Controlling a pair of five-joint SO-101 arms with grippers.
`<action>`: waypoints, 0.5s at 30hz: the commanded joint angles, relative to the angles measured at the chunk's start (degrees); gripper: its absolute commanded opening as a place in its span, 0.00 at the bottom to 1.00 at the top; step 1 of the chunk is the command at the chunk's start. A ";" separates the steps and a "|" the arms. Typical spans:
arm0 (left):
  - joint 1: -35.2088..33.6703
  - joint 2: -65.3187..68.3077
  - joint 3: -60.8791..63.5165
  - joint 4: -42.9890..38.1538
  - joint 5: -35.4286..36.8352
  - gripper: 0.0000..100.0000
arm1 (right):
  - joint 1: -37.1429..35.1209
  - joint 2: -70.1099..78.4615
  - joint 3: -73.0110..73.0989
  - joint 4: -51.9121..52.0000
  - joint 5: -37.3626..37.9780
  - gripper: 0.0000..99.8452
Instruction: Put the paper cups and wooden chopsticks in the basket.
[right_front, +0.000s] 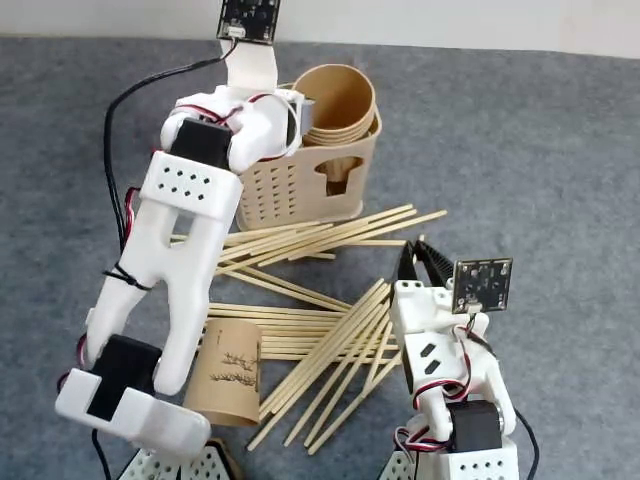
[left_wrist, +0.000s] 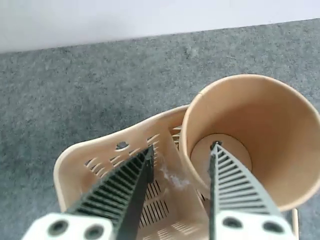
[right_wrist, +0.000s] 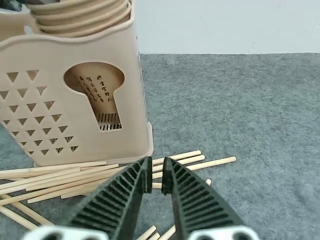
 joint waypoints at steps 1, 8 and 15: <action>0.66 -4.70 0.48 -0.44 0.35 0.18 | 0.40 -0.57 -0.57 -1.54 0.79 0.05; 0.57 -14.64 0.92 -0.26 0.18 0.18 | 0.40 -0.57 -0.57 -1.54 0.79 0.05; 0.48 -20.70 3.30 8.70 -0.62 0.19 | 0.40 -0.57 -0.57 -1.54 0.79 0.05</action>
